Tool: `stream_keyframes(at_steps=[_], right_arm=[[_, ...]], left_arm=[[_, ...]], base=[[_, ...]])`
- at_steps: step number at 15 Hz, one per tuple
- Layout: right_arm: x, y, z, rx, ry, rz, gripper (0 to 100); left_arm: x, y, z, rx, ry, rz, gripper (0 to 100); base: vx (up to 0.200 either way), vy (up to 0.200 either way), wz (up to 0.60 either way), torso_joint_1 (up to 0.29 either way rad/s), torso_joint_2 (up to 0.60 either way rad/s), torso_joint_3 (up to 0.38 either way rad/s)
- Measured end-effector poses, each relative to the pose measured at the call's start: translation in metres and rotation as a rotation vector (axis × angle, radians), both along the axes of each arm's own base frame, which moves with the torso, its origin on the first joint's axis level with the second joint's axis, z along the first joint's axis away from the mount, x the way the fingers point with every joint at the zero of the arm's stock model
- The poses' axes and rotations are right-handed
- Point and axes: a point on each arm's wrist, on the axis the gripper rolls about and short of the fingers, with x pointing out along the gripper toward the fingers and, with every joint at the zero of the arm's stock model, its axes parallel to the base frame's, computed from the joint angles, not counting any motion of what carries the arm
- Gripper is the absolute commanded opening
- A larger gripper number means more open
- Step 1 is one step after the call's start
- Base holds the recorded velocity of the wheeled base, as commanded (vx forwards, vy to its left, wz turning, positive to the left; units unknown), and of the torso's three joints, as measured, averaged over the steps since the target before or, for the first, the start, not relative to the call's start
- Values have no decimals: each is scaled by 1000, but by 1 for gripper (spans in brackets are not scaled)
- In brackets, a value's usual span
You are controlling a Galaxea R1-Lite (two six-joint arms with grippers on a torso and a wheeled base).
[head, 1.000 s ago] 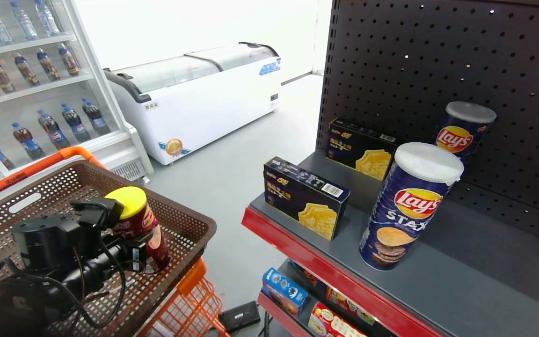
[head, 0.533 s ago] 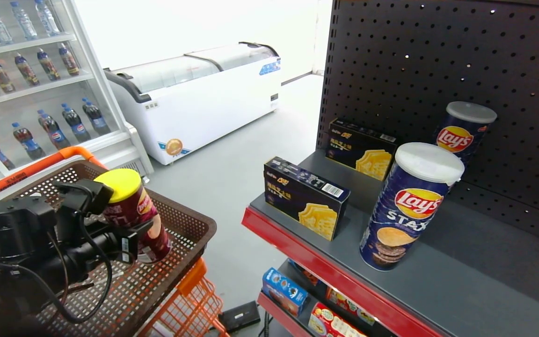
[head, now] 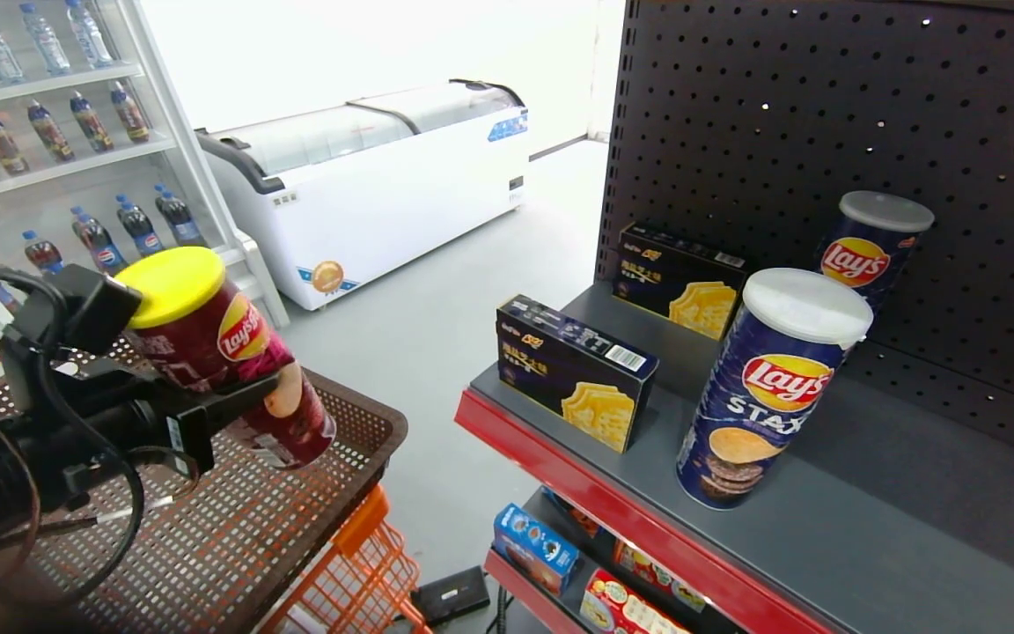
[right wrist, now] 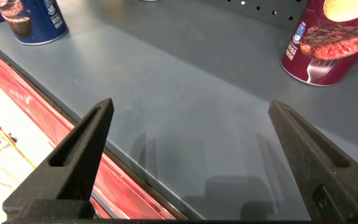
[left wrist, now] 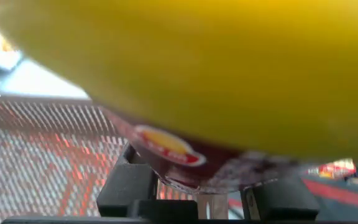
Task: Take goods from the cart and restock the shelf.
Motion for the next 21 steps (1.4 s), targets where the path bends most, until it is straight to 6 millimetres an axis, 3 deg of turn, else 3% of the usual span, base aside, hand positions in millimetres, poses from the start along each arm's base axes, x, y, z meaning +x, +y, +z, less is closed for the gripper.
stream_keyframes(at_steps=[4,15,21], right_arm=[[0,0,0,0,0,-1,100],[0,0,0,0,0,-1,100],[0,0,0,0,0,0,100]], left_arm=[[-11,-13,19,-8,-82,-70,0],[-29,-25,27,-48,-120,-166,0],[-31,-27,29,-79,-110,-311,0]], base=[[0,0,0,0,0,0],[0,0,0,0,0,0],[0,0,0,0,0,0]])
